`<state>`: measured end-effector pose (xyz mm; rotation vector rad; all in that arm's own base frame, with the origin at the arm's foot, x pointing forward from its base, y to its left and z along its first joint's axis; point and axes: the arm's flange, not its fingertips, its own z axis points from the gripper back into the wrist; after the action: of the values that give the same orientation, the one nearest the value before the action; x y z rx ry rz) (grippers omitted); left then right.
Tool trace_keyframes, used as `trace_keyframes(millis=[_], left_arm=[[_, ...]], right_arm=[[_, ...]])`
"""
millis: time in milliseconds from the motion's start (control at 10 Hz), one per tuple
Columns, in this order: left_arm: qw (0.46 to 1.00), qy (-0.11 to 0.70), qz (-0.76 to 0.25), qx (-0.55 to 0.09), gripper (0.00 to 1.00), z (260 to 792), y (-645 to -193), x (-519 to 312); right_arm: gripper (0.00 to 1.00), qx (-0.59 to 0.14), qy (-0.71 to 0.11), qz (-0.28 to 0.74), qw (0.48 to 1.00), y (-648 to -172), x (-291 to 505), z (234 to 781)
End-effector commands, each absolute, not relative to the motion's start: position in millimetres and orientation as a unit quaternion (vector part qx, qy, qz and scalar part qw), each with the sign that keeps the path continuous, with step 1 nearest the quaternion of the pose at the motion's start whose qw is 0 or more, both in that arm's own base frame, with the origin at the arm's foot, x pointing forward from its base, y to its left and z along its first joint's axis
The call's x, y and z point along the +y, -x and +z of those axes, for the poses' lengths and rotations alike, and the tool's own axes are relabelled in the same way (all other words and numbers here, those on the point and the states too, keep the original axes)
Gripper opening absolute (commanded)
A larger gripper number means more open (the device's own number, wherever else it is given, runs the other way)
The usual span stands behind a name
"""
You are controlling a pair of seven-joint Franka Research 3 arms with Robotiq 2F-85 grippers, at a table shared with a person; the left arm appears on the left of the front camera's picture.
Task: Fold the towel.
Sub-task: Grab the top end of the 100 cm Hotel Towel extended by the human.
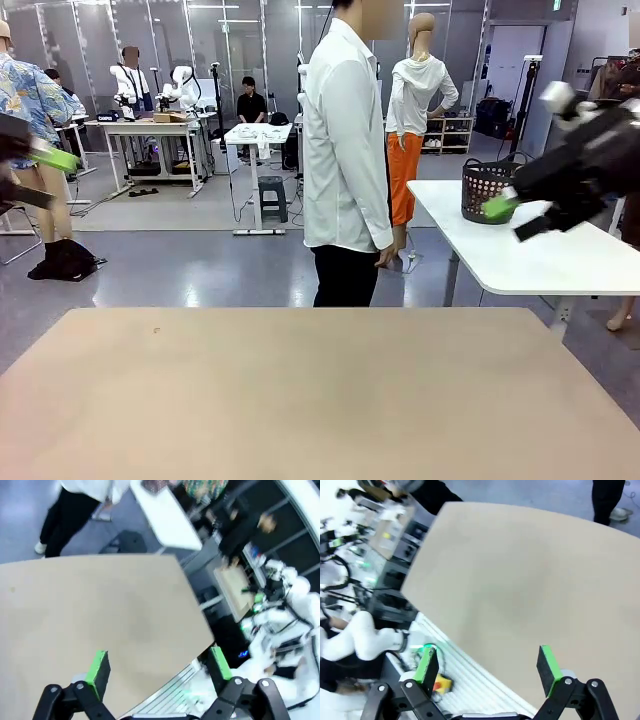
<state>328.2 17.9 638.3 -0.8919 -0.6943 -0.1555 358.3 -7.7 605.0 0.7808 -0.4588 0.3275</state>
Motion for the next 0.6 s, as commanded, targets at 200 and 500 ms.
trace_keyframes(millis=[200,500], left_arm=[[0.759,0.502,0.054,-0.412,1.00,597.5,-267.4,129.2],[0.730,0.499,0.126,-0.451,1.00,560.3,-221.7,178.1]], right_arm=[[1.00,-0.256,-0.518,0.079,0.812,-320.2,-127.9,571.5],[1.00,-0.308,-0.559,0.011,0.770,-275.8,-197.2,532.8]])
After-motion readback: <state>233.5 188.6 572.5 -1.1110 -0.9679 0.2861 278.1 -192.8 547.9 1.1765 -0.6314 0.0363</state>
